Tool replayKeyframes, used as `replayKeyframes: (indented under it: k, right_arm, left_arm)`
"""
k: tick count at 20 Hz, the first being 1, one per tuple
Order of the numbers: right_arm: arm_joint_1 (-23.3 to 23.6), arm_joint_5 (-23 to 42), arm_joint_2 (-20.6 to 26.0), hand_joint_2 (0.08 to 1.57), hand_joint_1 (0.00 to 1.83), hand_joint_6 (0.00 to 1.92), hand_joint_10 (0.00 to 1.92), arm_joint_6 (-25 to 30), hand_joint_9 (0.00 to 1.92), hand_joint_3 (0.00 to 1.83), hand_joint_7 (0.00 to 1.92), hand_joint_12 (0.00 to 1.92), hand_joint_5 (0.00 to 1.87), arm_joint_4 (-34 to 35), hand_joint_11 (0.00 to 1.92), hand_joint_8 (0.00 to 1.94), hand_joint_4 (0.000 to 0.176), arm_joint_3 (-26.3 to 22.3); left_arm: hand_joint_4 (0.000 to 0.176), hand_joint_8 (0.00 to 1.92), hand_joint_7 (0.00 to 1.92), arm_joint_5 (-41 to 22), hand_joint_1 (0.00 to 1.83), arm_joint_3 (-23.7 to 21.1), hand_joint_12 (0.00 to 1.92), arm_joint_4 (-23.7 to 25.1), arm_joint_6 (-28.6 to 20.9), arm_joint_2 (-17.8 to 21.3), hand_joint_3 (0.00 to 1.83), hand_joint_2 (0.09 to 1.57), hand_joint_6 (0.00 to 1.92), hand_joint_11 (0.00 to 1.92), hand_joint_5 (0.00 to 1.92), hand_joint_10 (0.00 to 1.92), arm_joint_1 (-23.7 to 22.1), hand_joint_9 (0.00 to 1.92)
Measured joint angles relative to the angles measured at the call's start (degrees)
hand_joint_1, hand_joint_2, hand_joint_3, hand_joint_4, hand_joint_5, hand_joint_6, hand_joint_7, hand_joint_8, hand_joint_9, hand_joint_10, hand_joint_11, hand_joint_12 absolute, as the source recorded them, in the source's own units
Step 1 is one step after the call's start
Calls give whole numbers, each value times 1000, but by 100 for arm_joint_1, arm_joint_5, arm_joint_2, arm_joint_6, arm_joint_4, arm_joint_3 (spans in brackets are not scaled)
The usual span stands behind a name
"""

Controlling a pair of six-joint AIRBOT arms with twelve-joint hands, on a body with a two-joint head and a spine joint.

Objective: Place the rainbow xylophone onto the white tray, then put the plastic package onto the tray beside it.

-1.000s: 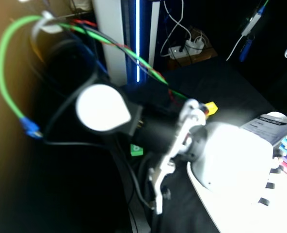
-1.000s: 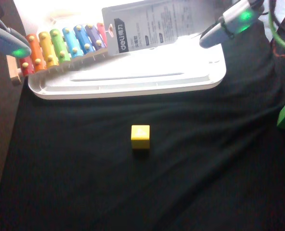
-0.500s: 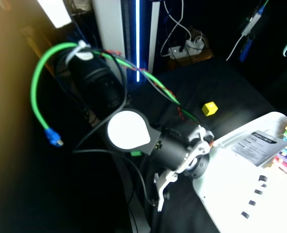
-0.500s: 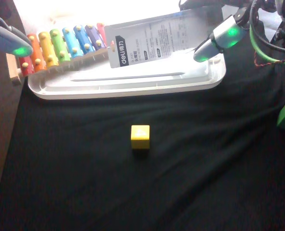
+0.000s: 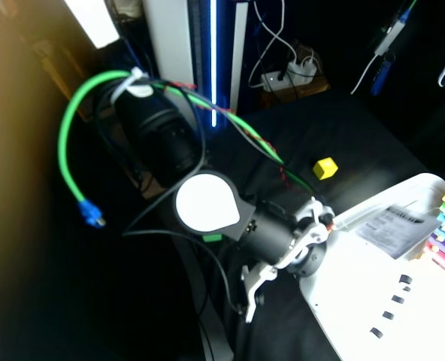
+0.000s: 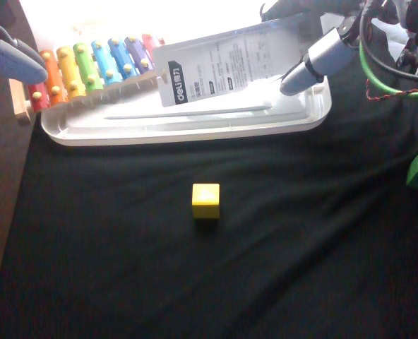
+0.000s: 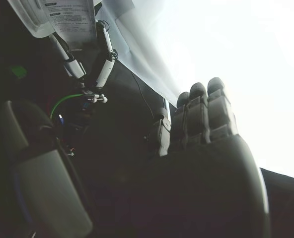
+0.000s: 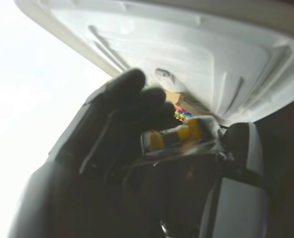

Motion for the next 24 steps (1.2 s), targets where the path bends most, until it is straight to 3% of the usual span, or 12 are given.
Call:
replayKeyframes:
  k: [2,3,4,5,6,7,8,14,18,24]
  right_arm:
    - [0,-9,0,918,981,0,2,17,584,0,594,981,521,4,210,1,10,0]
    - [0,-4,4,843,976,0,0,24,370,0,398,941,310,4,50,0,97,7]
    - [0,4,7,780,986,0,0,28,287,0,304,900,183,2,9,0,146,24]
    - [0,15,35,728,945,0,0,50,142,0,149,719,36,20,1,0,170,31]
    - [0,42,57,696,922,0,12,61,58,0,94,524,6,33,0,4,175,31]
    - [2,79,83,673,886,0,2,66,11,0,18,104,0,61,0,0,176,35]
    - [0,76,136,634,889,0,0,66,0,0,0,5,0,46,2,0,176,39]
    - [0,293,262,627,859,0,0,66,0,0,0,0,0,42,0,0,176,-50]
    - [2,721,459,589,771,0,0,66,0,0,0,21,0,256,40,0,176,-284]
    - [2,1204,920,629,683,0,0,-566,0,6,0,3,0,721,7,0,176,-946]
  left_arm:
    - [176,7,51,-2,872,0,0,-2,0,0,0,676,0,0,0,0,0,31]
    - [176,9,59,-2,867,0,0,-2,0,-4,0,683,0,0,0,6,0,45]
    - [176,7,57,-2,853,15,0,-2,0,-15,2,685,0,0,0,7,0,50]
    - [176,4,51,4,834,28,2,-4,0,-59,1,684,0,6,0,12,2,63]
    - [176,1,46,-9,841,42,0,-9,2,-76,1,684,0,0,0,9,15,58]
    - [176,0,38,-15,852,42,0,-44,22,-83,1,685,0,0,0,7,55,55]
    - [176,0,32,-13,867,52,0,-140,70,-85,1,685,0,0,0,4,155,51]
    - [176,7,22,-4,843,85,0,-302,129,-118,0,674,0,0,0,4,210,51]
    - [176,5,27,-66,834,103,0,-732,422,-118,0,667,0,0,0,0,332,40]
    - [176,0,0,-168,803,107,0,-1005,647,-118,1,680,0,0,0,0,348,0]
